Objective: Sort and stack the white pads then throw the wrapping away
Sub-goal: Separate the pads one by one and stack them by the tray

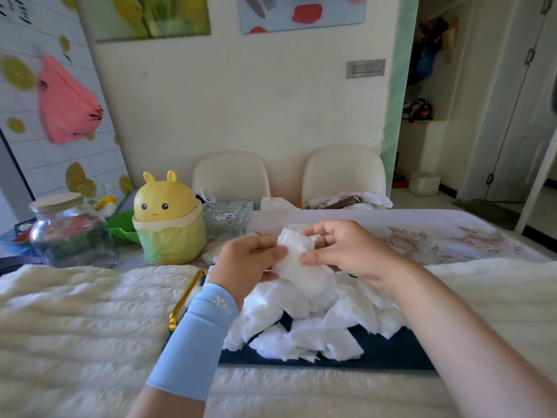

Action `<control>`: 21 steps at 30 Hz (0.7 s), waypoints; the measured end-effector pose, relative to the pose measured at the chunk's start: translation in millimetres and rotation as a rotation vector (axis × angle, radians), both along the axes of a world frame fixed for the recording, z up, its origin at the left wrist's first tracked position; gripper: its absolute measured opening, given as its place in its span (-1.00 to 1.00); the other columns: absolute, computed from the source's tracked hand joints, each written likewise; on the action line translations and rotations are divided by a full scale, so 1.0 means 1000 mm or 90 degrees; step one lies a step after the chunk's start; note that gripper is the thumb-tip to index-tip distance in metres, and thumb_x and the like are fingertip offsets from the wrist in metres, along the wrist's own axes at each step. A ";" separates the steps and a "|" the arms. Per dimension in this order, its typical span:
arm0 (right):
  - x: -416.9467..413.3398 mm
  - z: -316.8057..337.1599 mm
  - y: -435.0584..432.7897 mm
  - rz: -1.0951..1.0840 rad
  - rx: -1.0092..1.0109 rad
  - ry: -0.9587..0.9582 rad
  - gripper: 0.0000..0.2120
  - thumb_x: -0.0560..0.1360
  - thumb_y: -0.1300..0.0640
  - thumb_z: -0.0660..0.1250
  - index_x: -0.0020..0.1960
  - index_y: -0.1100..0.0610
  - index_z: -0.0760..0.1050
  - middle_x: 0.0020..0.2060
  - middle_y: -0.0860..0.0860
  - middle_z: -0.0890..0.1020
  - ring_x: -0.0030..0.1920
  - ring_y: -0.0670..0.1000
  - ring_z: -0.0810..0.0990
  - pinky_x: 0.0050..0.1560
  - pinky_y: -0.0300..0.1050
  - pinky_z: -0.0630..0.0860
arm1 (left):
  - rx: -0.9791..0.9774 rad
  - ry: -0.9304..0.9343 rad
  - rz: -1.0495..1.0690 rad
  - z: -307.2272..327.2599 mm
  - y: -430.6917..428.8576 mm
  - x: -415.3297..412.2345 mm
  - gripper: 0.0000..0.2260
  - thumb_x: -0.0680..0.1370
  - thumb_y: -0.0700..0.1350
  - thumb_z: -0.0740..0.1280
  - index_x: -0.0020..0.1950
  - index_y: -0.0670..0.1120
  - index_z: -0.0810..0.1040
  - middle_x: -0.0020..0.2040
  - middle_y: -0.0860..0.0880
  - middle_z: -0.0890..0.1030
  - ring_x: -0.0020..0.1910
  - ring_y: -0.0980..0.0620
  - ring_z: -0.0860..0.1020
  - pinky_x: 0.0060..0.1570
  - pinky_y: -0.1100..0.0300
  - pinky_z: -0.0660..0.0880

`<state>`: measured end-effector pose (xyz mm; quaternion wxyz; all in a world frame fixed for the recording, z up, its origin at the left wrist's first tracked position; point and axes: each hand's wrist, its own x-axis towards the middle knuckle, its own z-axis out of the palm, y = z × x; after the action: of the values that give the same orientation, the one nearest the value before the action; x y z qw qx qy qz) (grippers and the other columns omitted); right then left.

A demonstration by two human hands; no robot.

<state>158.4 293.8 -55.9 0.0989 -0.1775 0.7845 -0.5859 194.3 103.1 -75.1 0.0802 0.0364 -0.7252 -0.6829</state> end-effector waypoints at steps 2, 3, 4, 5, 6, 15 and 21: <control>0.001 0.000 0.000 0.020 0.001 -0.041 -0.59 0.40 0.31 0.56 0.20 0.13 0.59 -0.20 0.02 0.72 -0.24 -0.06 0.70 -0.30 -0.21 0.58 | 0.037 -0.016 -0.022 -0.002 -0.002 0.002 -0.91 0.52 -0.23 0.43 0.01 -0.16 0.68 -0.17 -0.06 0.71 -0.22 0.05 0.63 -0.16 0.20 0.61; 0.002 0.000 0.000 0.024 0.007 -0.053 -0.60 0.40 0.33 0.56 0.19 0.15 0.60 -0.20 0.04 0.72 -0.22 -0.01 0.71 -0.28 -0.16 0.60 | 0.064 -0.022 -0.020 -0.003 -0.002 0.002 -0.90 0.53 -0.23 0.42 0.03 -0.20 0.66 -0.15 -0.09 0.69 -0.20 0.02 0.61 -0.16 0.19 0.60; 0.002 -0.001 -0.001 0.018 0.015 -0.057 -0.60 0.39 0.34 0.56 0.19 0.17 0.59 -0.20 0.06 0.72 -0.21 0.02 0.71 -0.26 -0.14 0.61 | 0.095 -0.026 -0.013 -0.004 -0.003 0.002 -0.91 0.54 -0.23 0.40 0.01 -0.22 0.65 -0.16 -0.10 0.67 -0.20 0.01 0.59 -0.17 0.20 0.59; 0.002 -0.001 -0.001 0.004 0.023 -0.057 -0.60 0.39 0.35 0.55 0.19 0.18 0.59 -0.21 0.06 0.70 -0.23 0.02 0.69 -0.27 -0.14 0.61 | 0.128 -0.030 -0.004 -0.005 -0.004 0.001 -0.94 0.55 -0.23 0.39 -0.02 -0.21 0.63 -0.19 -0.09 0.65 -0.22 0.01 0.57 -0.20 0.20 0.58; 0.002 -0.001 -0.001 -0.012 0.030 -0.056 -0.62 0.39 0.36 0.55 0.18 0.20 0.60 -0.23 0.06 0.69 -0.27 0.00 0.67 -0.30 -0.17 0.60 | 0.160 -0.034 0.003 -0.006 -0.005 0.001 -0.95 0.57 -0.22 0.37 -0.05 -0.18 0.61 -0.21 -0.09 0.63 -0.24 0.01 0.56 -0.24 0.21 0.57; 0.004 0.014 -0.006 -0.096 -0.112 -0.057 -0.88 0.48 0.26 0.49 0.02 0.21 0.66 -0.35 -0.01 0.70 -0.45 -0.10 0.61 -0.32 -0.15 0.33 | 0.177 -0.029 0.029 -0.011 -0.003 -0.005 -0.89 0.61 -0.20 0.32 0.07 -0.13 0.64 0.05 -0.22 0.69 0.04 -0.14 0.67 -0.13 0.16 0.65; 0.002 0.012 -0.031 -0.143 -0.043 -0.016 -0.87 0.49 0.20 0.50 0.04 0.15 0.68 -0.21 0.04 0.73 -0.34 -0.05 0.67 -0.39 -0.23 0.48 | 0.231 -0.014 0.001 -0.007 0.000 0.000 -0.82 0.63 -0.24 0.26 0.13 -0.19 0.64 0.06 -0.24 0.69 0.12 -0.17 0.65 -0.06 0.12 0.65</control>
<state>160.9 262.5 -43.8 0.0362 -0.0841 0.7779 -0.6217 194.5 103.3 -81.8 0.0647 0.0585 -0.5911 -0.8018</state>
